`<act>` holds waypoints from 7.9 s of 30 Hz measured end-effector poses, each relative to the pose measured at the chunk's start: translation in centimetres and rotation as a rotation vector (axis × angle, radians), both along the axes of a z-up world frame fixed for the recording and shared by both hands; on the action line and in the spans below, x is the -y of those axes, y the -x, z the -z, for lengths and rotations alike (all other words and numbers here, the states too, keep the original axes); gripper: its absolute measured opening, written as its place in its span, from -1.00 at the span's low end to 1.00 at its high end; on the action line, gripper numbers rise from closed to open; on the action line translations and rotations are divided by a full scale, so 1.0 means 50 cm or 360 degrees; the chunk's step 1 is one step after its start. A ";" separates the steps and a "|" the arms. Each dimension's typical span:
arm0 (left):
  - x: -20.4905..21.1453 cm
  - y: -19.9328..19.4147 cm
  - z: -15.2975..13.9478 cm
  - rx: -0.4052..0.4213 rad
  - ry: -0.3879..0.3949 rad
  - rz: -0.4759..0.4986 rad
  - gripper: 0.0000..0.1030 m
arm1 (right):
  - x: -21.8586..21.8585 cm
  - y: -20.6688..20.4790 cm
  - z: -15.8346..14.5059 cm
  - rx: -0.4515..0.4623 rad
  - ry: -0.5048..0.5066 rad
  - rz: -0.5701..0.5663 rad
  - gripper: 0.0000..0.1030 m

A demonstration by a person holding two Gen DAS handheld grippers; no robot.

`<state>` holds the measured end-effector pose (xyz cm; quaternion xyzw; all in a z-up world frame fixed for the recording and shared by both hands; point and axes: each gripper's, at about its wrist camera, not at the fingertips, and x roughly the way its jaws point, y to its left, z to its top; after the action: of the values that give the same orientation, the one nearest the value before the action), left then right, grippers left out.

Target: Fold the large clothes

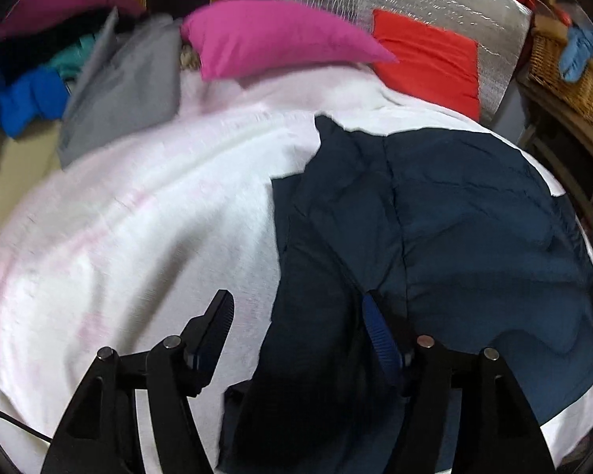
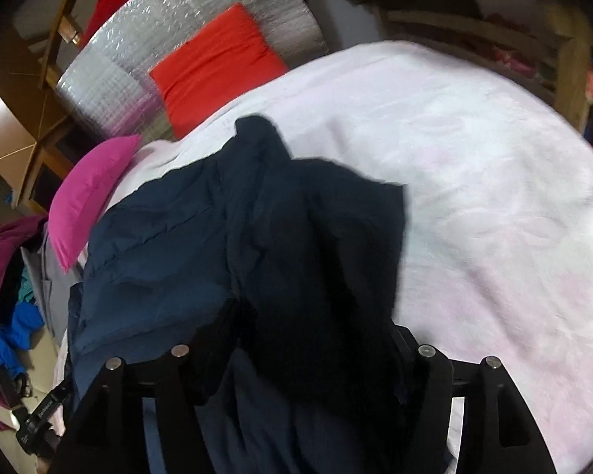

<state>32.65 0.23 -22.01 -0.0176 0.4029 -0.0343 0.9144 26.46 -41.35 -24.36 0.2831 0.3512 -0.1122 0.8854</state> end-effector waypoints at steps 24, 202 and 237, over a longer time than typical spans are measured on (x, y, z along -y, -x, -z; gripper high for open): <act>-0.002 0.092 -0.016 0.0129 -0.0140 -0.0068 0.37 | -0.149 0.011 -0.019 0.0019 0.0394 -0.0336 0.15; -0.037 0.696 -0.453 0.0857 -0.0114 -0.0052 0.96 | -0.512 0.544 -0.412 0.0447 0.0674 -0.0235 0.52; -0.019 0.560 -0.437 0.0732 -0.0013 -0.0006 0.96 | -0.489 0.425 -0.424 0.0397 0.0737 -0.0260 0.52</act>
<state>4.66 1.18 -0.13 -0.0065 0.1839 -0.0341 0.9823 5.19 -16.89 -3.15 0.0556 0.2263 -0.0819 0.9690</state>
